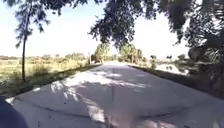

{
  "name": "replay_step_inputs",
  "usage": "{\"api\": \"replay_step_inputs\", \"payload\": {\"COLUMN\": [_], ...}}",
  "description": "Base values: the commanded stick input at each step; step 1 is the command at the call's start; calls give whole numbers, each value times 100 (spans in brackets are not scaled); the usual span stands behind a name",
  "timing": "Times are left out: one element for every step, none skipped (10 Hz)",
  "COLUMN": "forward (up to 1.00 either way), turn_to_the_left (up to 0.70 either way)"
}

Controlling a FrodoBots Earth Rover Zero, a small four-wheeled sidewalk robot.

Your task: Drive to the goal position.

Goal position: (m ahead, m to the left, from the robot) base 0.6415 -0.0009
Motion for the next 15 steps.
{"api": "replay_step_inputs", "payload": {"forward": [70, 70, 70, 70, 70, 70, 70, 70, 70, 70, 70, 70, 70, 70, 70], "turn_to_the_left": [0, 0, 0, 0, 0, 0, 0, 0, 0, 0, 0, 0, 0, 0, 0]}}
